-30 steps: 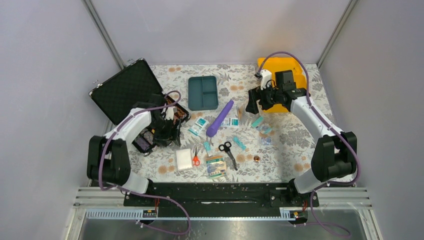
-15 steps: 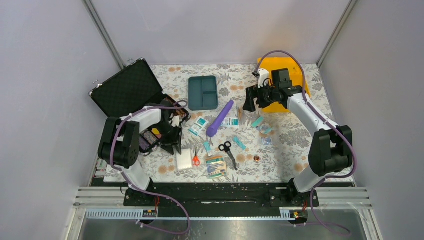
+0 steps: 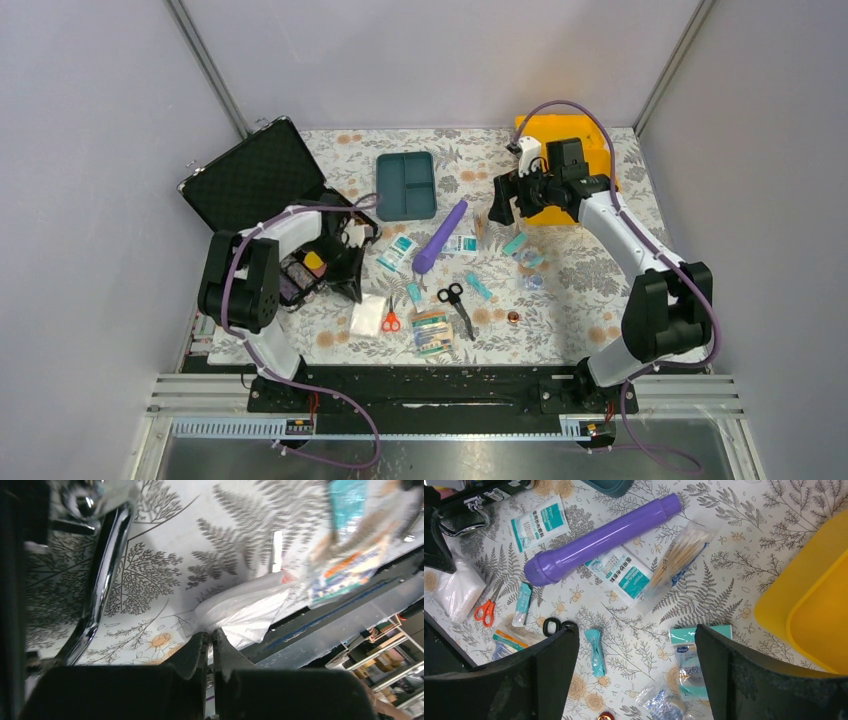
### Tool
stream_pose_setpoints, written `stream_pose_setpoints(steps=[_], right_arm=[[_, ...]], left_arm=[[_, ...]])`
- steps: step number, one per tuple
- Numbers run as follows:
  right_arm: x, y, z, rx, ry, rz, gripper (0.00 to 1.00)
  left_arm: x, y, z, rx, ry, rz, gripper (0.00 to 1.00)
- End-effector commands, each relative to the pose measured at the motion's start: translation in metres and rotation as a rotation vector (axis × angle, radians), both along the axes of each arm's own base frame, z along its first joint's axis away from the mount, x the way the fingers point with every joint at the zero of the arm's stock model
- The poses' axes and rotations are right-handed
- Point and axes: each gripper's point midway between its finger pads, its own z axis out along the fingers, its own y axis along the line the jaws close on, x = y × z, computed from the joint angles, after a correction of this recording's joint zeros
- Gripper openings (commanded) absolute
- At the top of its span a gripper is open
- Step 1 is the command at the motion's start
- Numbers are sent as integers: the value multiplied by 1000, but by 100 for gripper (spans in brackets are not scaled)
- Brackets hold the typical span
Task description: Organize the medicine kit
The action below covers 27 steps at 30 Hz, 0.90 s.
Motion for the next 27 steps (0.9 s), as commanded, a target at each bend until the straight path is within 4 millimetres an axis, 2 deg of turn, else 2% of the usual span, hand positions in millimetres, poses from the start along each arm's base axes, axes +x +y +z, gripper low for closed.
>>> stream_pose_setpoints(steps=[1,5,7,12,14,18,22,27], right_arm=[[0,4,31,22,-89,19,93],[6,21,49,130,-76,15,96],[13,34,62,186,-78,31,97],[27,70,77,261,-74,96,94],[29,85,82,311,-59,123,94],[28,114,91,408,-22,195,94],[26,133,86,432,-1,236,94],[28,149,73,415,23,233,92]], left_arm=[[47,-18,65,-181,-265,-107,0],[89,-44,118,-340,-443,-143,0],[120,-56,144,-383,-534,-124,0],[191,-80,178,-462,-630,8,0],[208,-89,188,-480,-661,18,0],[224,-101,197,-547,-654,49,0],[224,-113,204,-638,-611,54,0],[223,-123,215,-729,-603,24,0]])
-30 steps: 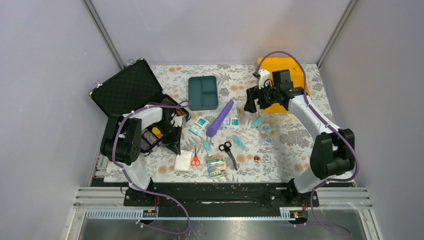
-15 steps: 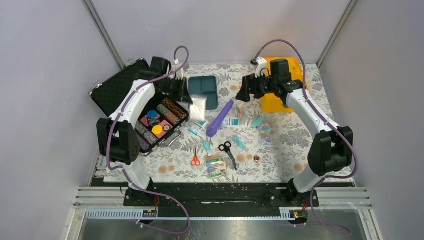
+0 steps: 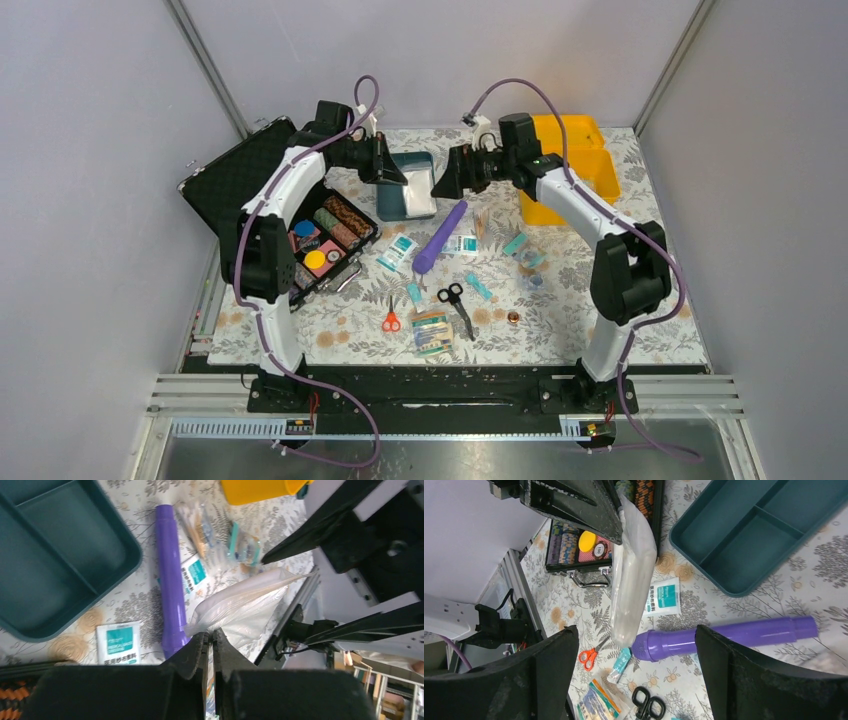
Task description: Organize the medicine kit
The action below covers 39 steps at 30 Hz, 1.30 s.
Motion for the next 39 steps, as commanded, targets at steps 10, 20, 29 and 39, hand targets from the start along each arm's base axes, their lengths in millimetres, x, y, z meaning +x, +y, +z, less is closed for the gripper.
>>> stream_pose_setpoints(steps=[10,20,29,39], right_arm=[[13,33,17,42,-46,26,51],[10,-16,39,-45,-96,-83,11],[39,-209,54,-371,-59,-607,0],[67,-295,-8,-729,-34,-568,0]], left_arm=[[2,-23,49,-165,-97,-100,0],[7,-8,47,-88,-126,-30,56],[-5,17,32,12,-149,3,59],[-2,21,26,50,-148,18,59]])
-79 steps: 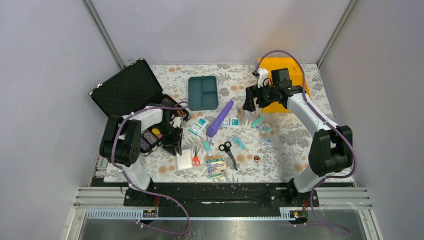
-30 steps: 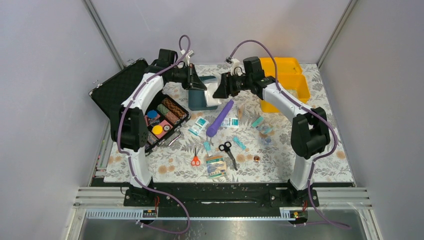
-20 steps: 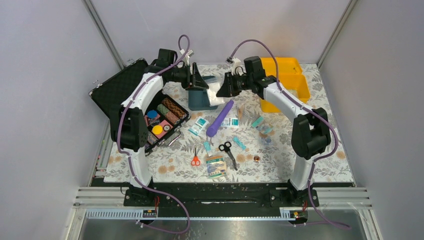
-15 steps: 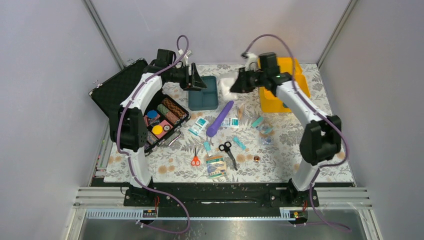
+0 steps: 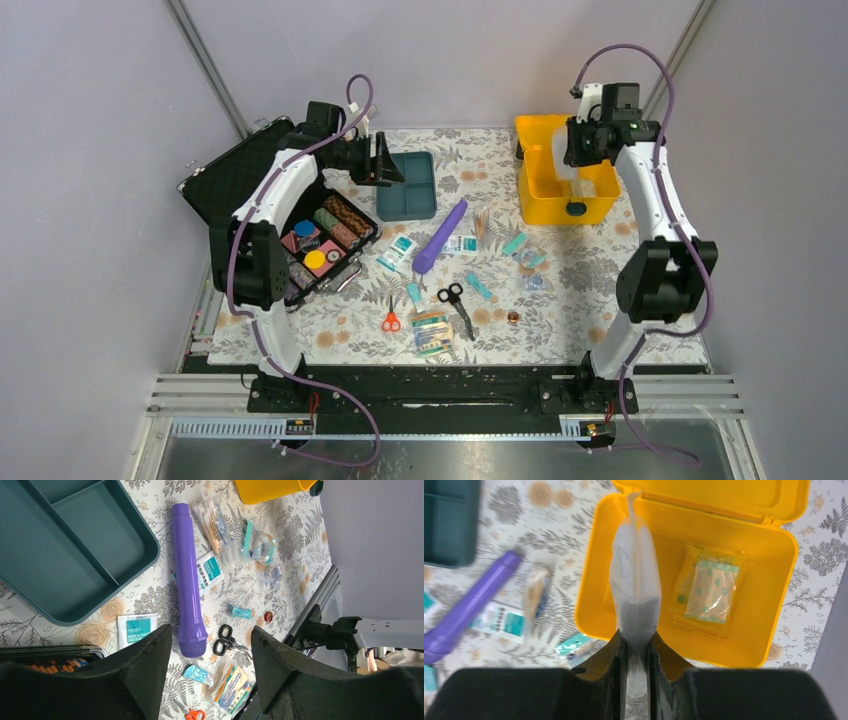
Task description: Organize the medicine kit
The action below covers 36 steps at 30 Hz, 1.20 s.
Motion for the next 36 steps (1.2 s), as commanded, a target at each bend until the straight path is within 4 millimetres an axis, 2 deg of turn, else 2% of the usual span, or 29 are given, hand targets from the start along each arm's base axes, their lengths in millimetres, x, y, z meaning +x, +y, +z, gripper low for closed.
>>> stream_pose_setpoints(steps=[1,5,8,15,22,23,27,31,33,36], right_arm=[[8,-26,-37,-126,119,13,0],[19,-39,-67,-142,186,-12,0],[18,-46,-82,-146,224,-2,0],[14,-65,-102,-162,279,-8,0],[22,-87,-117,-216,306,-23,1],[23,-89,-119,-224,308,-24,6],[28,-99,-127,-250,314,-37,9],[36,-106,-127,-298,302,-13,44],[40,-108,-118,-307,281,-21,51],[44,-109,-101,-315,238,-33,55]], left_arm=[[1,5,16,35,-82,6,59],[-2,9,12,65,-89,5,59],[-5,13,9,85,-90,6,59],[-8,13,4,117,-97,5,60],[-10,10,0,140,-98,-11,61],[-10,10,-1,143,-96,-10,61],[-11,11,-2,147,-94,-9,61],[-11,12,-2,153,-93,-5,61],[-12,13,-2,154,-92,-3,61],[-13,12,-3,154,-88,-5,61]])
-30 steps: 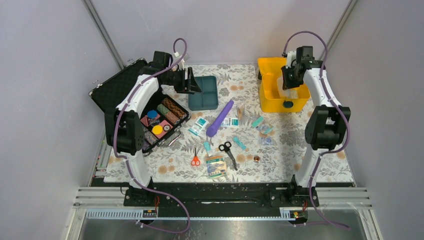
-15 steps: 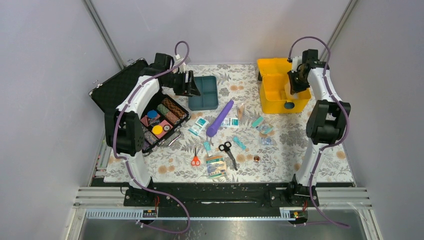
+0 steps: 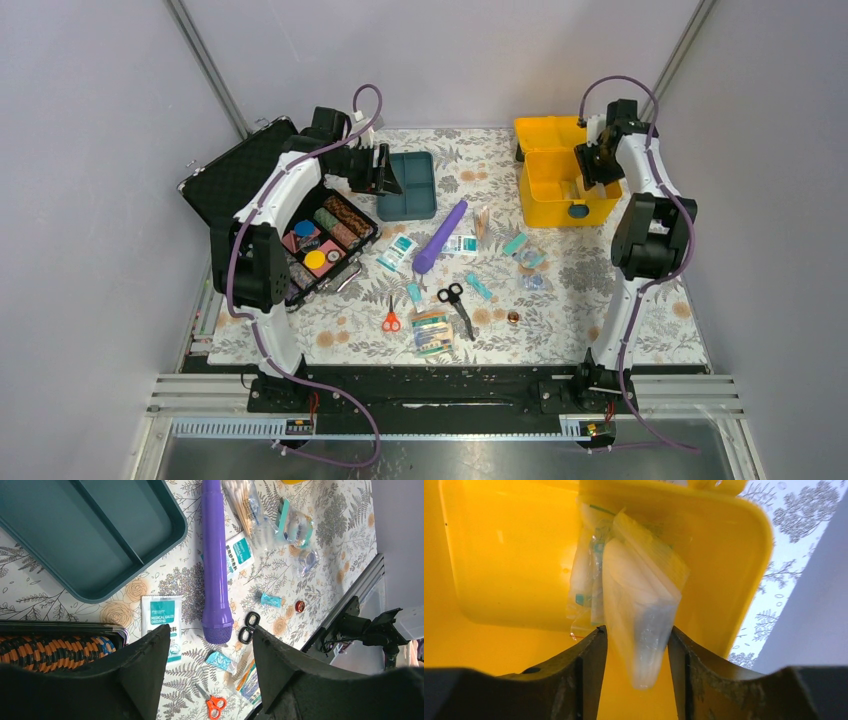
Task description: Organize the medicine kit
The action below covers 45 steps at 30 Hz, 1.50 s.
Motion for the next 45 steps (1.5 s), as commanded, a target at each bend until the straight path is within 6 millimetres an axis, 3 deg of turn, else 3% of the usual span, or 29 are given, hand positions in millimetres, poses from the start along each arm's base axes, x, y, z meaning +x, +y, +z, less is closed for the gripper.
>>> stream_pose_setpoints(steps=[1,14,20,23,26,30,36,41,45], right_arm=[[17,-9,44,-55,-112,3,56],[12,-13,86,-77,-211,-52,64],[0,15,121,69,-283,-63,65],[-13,46,147,214,-343,-16,65],[-30,77,164,329,-438,41,65],[-54,112,147,387,-515,122,74],[-109,181,86,460,-281,249,70],[-139,193,32,425,-142,242,71],[-134,209,23,434,-134,264,73]], left_arm=[[-3,3,22,3,-73,-1,61],[-1,3,18,9,-65,11,62],[3,19,6,106,-74,82,67],[0,27,-4,161,-61,104,72],[-8,23,-16,184,-42,89,73],[-19,11,-29,223,-35,44,72],[-28,8,-53,323,-23,20,71],[-29,9,-51,324,-25,22,70],[-30,8,-50,313,-26,20,70]])
